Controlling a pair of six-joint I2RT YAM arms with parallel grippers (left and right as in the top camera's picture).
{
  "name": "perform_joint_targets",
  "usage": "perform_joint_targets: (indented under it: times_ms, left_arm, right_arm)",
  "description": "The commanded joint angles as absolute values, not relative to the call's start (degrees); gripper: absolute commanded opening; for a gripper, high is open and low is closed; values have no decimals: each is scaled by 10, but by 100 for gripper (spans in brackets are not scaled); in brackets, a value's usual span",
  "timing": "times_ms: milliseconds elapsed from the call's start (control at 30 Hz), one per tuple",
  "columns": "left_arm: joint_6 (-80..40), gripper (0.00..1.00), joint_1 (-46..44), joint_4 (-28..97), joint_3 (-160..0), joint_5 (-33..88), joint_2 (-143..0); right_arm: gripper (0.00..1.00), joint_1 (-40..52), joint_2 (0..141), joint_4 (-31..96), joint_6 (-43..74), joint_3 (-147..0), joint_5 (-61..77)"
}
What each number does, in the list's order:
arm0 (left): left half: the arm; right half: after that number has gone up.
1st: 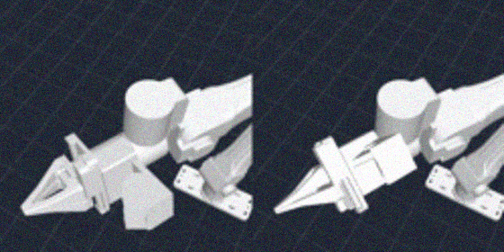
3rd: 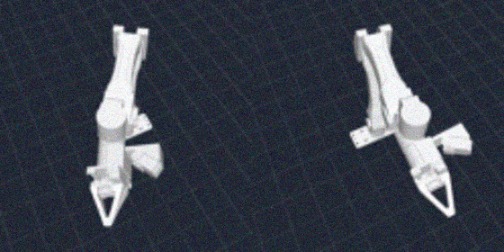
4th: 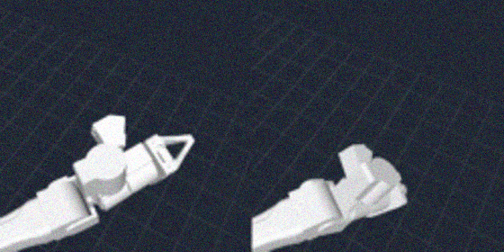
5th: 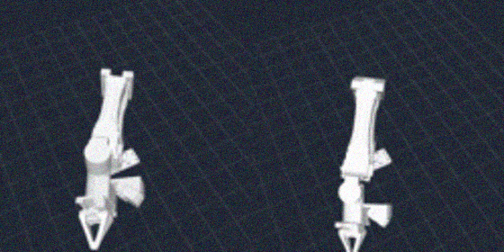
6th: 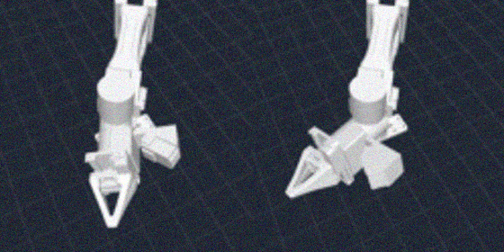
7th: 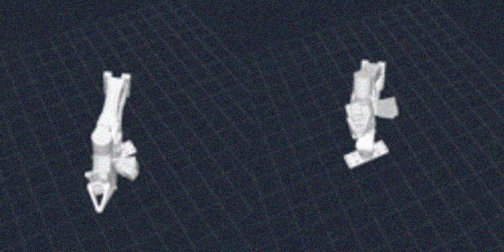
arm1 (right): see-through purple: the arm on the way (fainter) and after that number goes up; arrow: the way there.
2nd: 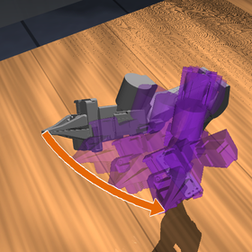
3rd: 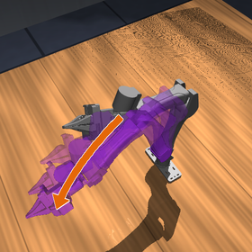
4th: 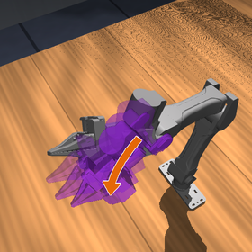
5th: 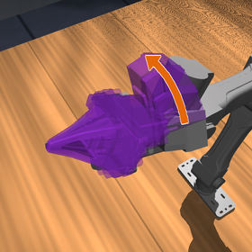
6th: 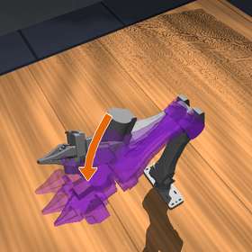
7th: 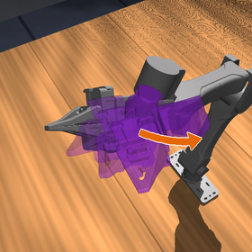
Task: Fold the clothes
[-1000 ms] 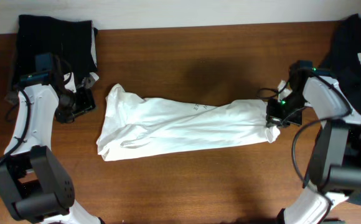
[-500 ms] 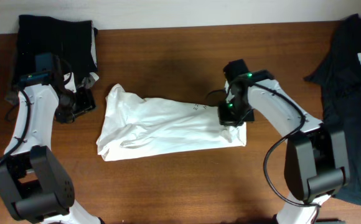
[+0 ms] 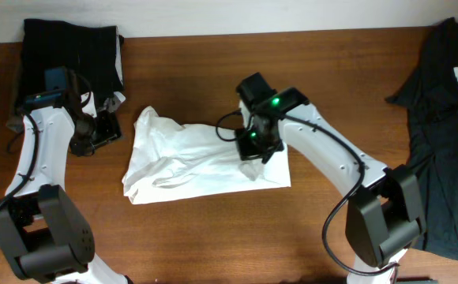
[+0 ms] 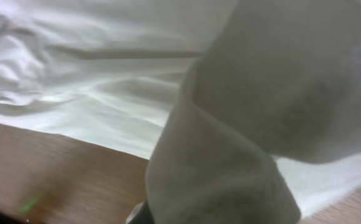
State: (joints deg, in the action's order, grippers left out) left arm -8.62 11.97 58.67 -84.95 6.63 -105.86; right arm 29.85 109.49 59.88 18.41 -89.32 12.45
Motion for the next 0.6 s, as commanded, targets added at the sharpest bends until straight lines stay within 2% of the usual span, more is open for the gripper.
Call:
perform_joint_targets:
  times_ms: [0,67,133,167,233,267,367,400,467,500,567]
  left_arm:
    - [-83,71,118,587,-846,67,-1053]
    - [-83,70,118,588,-846,67,-1053]
    - [-83,71,118,588,-846,67,-1053]
    - [-83,70,118,588,-846,67,-1053]
    - [-83,71,118,587,-846,67,-1053]
    - [-83,71,118,588,-846,67,-1053]
    - [-83,71,118,587,-846,67,-1053]
    - [-83,71,118,588,-846,67,-1053]
    - [-83,71,118,588,-846,67,-1053]
    - [-83,71,118,588,-846,67,-1053]
    - [-83,71,118,590,-846,67,-1053]
  right_arm:
    - [9,331,1102,582,216,-899,133]
    - [23,342,1107,572,222,-899,133]
    - [24,353,1117,557,235,-899,135]
    - [24,357,1119,549,235,-899,145]
    - [11,362,1128,529,235,-899,170]
    - [8,365,1133,517,238,-899,181]
    - [8,375,1139,479,245,-899,201]
    - [13,376,1138,472,245,-901,204]
    - [42,370,1138,485,223,-922,203]
    - [52,363,1138,499,216,-934,200]
    - [53,338,1138,563,214,-976,168]
